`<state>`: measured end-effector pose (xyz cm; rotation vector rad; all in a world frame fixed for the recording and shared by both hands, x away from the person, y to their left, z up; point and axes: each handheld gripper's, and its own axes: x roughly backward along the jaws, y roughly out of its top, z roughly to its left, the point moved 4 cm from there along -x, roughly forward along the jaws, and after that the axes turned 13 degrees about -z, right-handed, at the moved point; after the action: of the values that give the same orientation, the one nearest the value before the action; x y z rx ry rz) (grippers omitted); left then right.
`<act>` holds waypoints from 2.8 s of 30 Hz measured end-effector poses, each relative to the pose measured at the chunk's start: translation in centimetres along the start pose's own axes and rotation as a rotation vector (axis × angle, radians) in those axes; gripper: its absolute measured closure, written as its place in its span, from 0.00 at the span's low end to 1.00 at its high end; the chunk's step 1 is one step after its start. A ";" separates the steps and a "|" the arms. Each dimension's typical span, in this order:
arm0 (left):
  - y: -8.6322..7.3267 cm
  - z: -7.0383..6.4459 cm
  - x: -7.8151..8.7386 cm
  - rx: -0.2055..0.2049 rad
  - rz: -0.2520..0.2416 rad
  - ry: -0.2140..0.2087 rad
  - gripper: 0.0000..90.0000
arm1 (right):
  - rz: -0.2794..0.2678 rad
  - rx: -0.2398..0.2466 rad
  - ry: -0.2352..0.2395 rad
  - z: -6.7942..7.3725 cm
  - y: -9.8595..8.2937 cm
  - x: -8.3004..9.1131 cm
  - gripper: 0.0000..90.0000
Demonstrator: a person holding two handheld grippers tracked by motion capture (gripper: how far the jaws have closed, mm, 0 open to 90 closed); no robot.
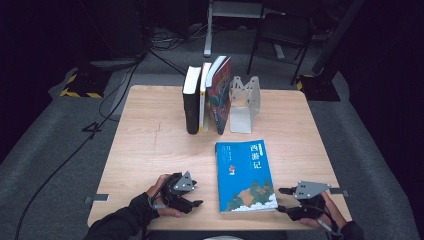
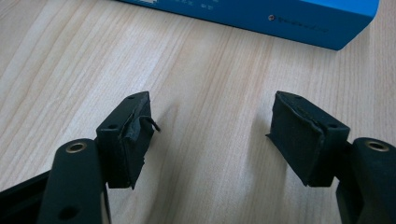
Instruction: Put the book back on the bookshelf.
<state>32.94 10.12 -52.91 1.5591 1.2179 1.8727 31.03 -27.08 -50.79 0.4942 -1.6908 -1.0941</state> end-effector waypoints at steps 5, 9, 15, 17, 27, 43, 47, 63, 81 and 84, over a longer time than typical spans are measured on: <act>-0.2 -0.3 0.3 0.005 0.003 0.002 0.33 | -0.016 -0.025 -0.011 0.5 1.2 -1.2 0.41; -0.2 -0.3 0.3 0.004 0.004 0.002 0.33 | -0.009 -0.001 -0.012 0.7 1.5 -1.4 0.39; 0.0 0.0 0.1 0.000 0.013 0.008 0.27 | 0.009 -0.014 0.019 0.2 0.7 0.6 0.34; 0.0 0.3 0.0 0.004 0.009 0.010 0.27 | 0.030 -0.006 0.029 0.1 0.6 1.3 0.34; 0.6 1.5 -1.2 0.025 -0.023 0.028 0.25 | -0.006 -0.117 -0.055 -1.7 2.7 0.0 0.35; 2.3 4.1 -3.8 0.056 -0.038 0.077 0.22 | 0.050 -0.318 0.047 -4.5 2.3 -4.3 0.16; 3.0 5.2 -4.8 0.060 -0.042 0.076 0.22 | 0.080 -0.316 0.067 -4.7 2.9 -5.5 0.09; 3.5 6.7 -5.5 0.074 -0.037 0.102 0.22 | 0.066 -0.290 0.036 -4.4 3.0 -5.4 0.11; 1.6 -3.7 -2.7 -0.022 0.007 -0.037 0.20 | 0.023 -0.301 -0.059 -3.2 3.2 -5.0 0.17; 2.0 -4.7 -3.4 -0.040 -0.003 -0.058 0.19 | 0.007 -0.267 -0.072 -3.6 2.8 -3.6 0.23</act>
<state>29.94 4.77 -53.22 1.5785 1.1507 1.8254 36.23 -24.50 -50.09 0.2811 -1.5761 -1.3227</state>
